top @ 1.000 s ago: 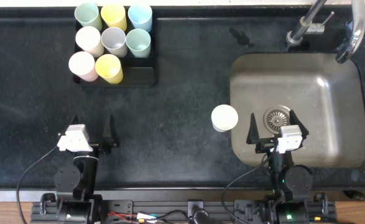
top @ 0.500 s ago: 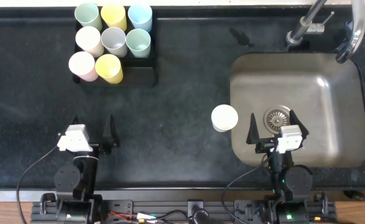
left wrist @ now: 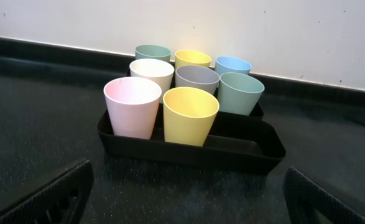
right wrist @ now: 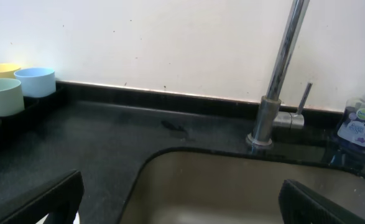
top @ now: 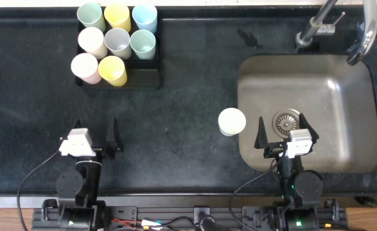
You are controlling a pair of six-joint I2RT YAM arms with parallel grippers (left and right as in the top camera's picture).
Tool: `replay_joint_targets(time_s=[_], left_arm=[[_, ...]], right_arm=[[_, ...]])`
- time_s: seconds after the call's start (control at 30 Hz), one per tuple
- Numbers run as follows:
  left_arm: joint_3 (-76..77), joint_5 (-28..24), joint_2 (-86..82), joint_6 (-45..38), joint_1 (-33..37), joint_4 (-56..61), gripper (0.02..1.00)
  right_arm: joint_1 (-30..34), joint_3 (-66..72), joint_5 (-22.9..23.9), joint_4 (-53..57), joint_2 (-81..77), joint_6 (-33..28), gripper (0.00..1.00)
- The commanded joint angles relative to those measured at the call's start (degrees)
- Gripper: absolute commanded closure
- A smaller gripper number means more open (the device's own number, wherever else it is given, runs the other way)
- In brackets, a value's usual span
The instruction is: Store Cups
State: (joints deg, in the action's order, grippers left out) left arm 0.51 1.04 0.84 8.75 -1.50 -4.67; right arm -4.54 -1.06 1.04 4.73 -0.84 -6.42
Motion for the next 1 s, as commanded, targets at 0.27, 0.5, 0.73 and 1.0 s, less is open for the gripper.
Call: replay_joint_targets(time_s=[0.27,0.5,0.73,1.0], left_arm=[[-0.07,-0.96,-0.68,-1.27,-0.22,-0.17,0.018],[-0.07,-0.96,-0.68,-1.27,-0.22,-0.17,0.018],[-0.07,-0.96,-0.68,-1.27,-0.22,-0.17,0.018],[-0.07,-0.96,-0.68,-1.27,-0.22,-0.17,0.018]], right_arm=[[0.00,-10.40,-0.35,1.40,-16.63,4.96,0.005],[0.00,-27.54,-2.91,12.48,-29.79,9.42,0.005],[0.00,-47.36,-2.93,33.18,-38.99,9.40,0.005],[-0.09,-67.63,-3.06,57.46,-49.94,7.19,0.007]])
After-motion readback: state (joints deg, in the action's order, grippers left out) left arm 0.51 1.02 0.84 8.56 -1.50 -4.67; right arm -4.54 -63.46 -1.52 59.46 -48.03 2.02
